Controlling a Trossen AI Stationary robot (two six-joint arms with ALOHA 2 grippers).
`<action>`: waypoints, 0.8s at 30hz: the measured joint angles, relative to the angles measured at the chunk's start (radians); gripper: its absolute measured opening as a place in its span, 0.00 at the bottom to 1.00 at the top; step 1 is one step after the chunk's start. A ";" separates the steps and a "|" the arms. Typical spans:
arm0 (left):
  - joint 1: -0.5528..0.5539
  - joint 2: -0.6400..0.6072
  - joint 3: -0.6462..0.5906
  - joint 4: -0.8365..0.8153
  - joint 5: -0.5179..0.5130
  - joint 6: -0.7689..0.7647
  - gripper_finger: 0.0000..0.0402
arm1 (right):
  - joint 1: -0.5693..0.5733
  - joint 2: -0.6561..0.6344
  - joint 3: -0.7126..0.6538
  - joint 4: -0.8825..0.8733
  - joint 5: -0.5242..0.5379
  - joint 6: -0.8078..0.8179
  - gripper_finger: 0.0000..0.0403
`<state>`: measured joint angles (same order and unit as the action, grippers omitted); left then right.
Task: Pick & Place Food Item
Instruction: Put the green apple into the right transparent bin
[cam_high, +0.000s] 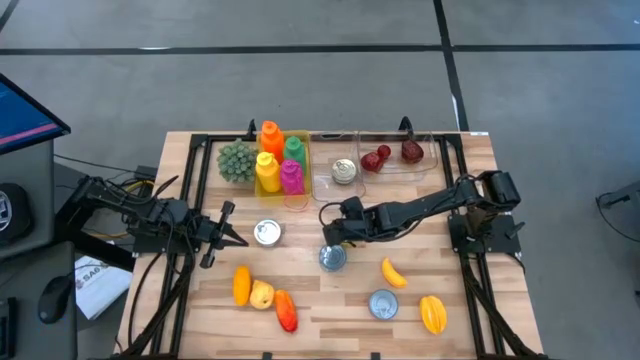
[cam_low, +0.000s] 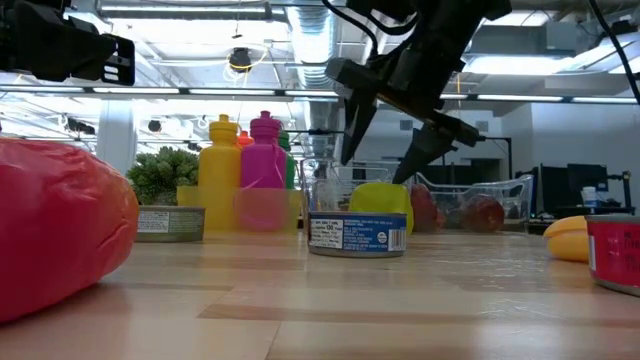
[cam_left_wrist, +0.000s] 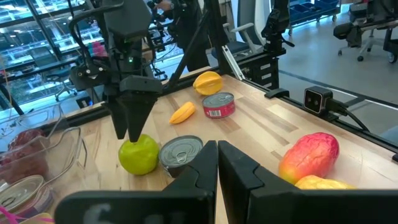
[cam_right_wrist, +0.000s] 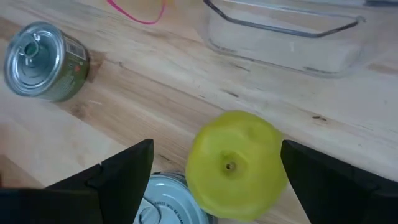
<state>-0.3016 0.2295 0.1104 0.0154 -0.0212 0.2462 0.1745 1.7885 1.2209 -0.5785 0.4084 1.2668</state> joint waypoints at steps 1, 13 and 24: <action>0.000 0.000 0.000 0.000 0.000 0.000 0.01 | 0.000 0.000 0.000 0.000 0.000 -0.014 0.86; 0.000 0.001 0.000 0.000 0.000 0.000 0.01 | -0.008 0.058 0.000 0.027 -0.003 -0.040 0.86; 0.001 0.063 0.001 0.006 0.001 0.001 0.01 | -0.022 0.247 0.107 0.021 -0.176 -0.100 0.86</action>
<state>-0.3001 0.2920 0.1114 0.0216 -0.0206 0.2469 0.1527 2.0351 1.3280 -0.5573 0.2321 1.1672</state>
